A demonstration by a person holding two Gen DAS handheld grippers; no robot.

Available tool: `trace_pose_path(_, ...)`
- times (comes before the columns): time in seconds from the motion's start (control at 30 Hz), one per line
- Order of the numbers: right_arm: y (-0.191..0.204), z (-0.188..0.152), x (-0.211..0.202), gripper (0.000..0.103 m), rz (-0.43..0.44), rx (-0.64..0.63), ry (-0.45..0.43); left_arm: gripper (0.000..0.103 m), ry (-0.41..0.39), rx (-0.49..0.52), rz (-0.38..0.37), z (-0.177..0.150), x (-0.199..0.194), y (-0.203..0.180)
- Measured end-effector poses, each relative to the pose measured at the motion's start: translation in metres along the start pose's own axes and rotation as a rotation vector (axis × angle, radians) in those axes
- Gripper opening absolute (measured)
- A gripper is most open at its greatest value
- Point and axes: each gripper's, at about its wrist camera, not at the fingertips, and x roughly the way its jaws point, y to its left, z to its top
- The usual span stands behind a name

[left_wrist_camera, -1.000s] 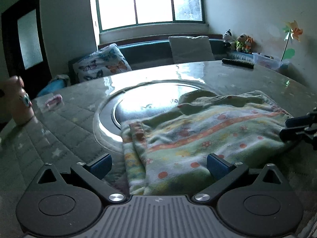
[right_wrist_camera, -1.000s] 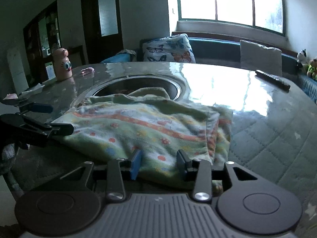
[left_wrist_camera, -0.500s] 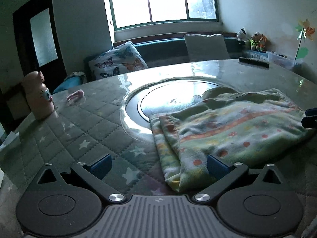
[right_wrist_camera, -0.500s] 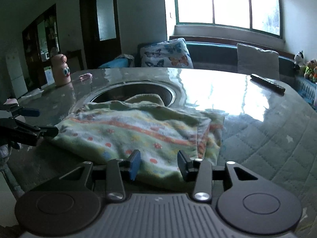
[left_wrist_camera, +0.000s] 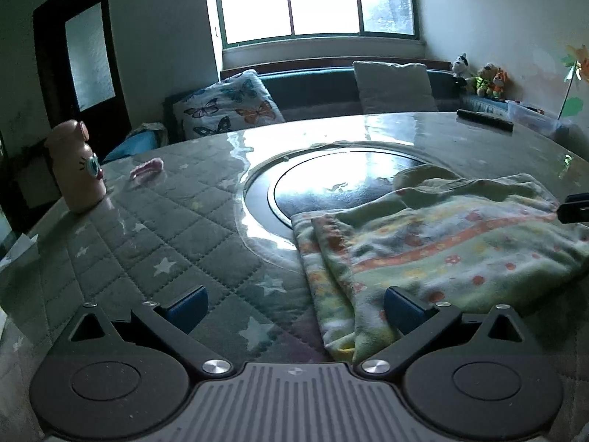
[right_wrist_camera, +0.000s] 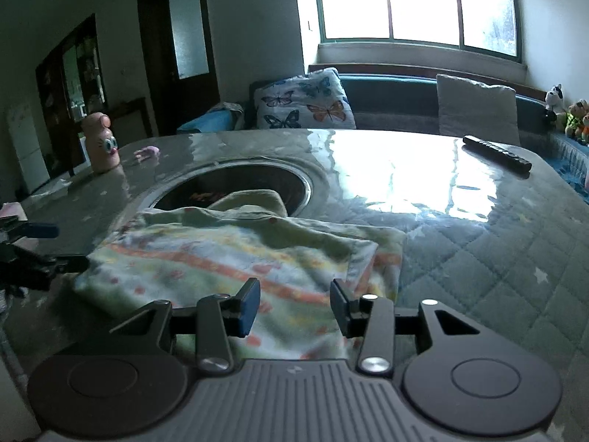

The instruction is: Fold clothes

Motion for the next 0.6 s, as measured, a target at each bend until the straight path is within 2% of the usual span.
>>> trace_pose_path(0.2,-0.014,0.003,0.028,0.042,-0.023,0.022,0.034,0.102,0.03,-0.052,-0.027,0.005,0.006,0.008)
trace_pose_path(0.37,-0.02,0.009,0.039,0.041,-0.052,0.022,0.041,0.087,0.043,-0.085,-0.073,0.013,0.012,0.008)
trace_pose_path(0.6,-0.022,0.02,0.056,0.041,-0.066,-0.012,0.047,0.078,0.063,-0.104,-0.104,0.019,0.025,0.006)
